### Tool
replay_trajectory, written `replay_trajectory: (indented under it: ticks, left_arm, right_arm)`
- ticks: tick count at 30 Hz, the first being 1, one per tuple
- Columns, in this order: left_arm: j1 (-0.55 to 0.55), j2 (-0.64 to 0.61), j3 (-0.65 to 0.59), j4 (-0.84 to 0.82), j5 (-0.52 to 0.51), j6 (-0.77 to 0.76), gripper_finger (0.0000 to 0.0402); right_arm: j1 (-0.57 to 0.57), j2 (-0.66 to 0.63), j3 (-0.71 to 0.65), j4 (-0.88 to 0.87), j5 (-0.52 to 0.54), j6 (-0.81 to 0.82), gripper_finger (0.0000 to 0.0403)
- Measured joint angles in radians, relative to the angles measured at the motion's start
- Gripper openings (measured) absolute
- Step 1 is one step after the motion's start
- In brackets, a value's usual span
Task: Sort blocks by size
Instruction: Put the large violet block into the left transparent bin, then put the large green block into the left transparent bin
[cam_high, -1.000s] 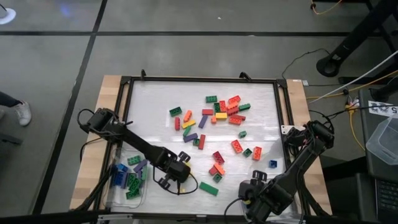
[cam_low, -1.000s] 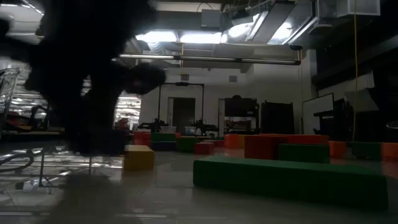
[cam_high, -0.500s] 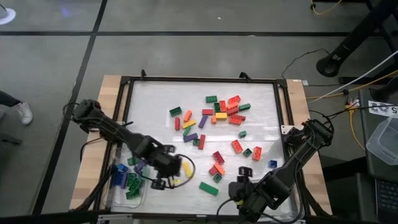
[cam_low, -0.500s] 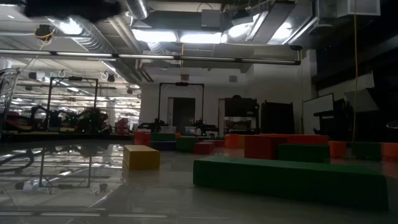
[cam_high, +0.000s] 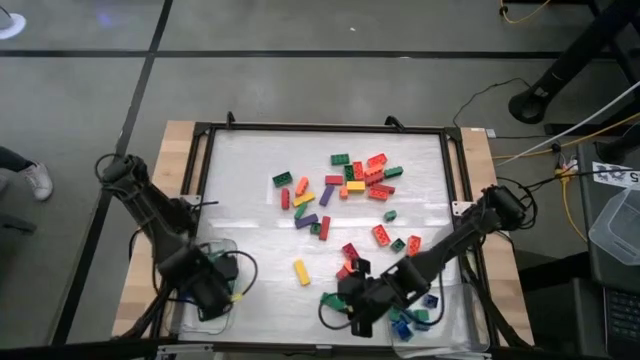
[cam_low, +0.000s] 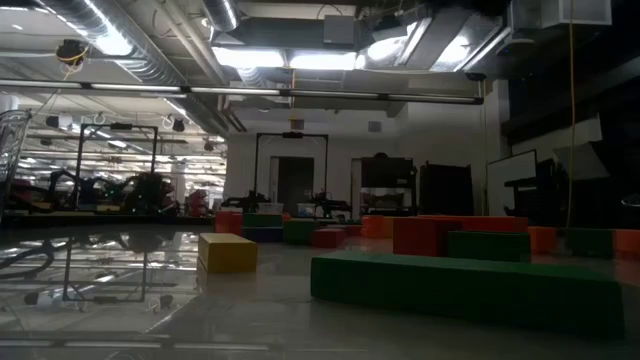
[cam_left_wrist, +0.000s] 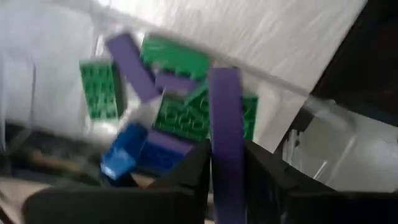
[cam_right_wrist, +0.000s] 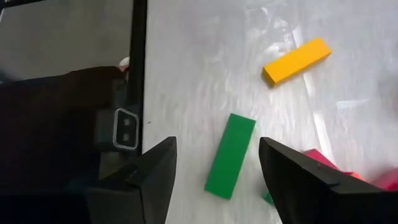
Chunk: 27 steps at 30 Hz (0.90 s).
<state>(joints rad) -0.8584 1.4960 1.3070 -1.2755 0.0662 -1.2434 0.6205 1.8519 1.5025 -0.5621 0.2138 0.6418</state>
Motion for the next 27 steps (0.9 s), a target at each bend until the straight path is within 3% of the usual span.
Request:
replay_trajectory:
  ticks: [10, 27]
  left_arm:
    - [-0.112, 0.002, -0.134, 0.006, -0.001, -0.267, 0.015]
    - [-0.115, 0.002, -0.158, 0.126, -0.001, -0.268, 0.0168]
  right_arm:
    - [-0.011, 0.0, -0.18, 0.215, 0.003, 0.0, 0.0227]
    - [-0.012, 0.177, -0.211, 0.287, 0.035, 0.053, 0.0227]
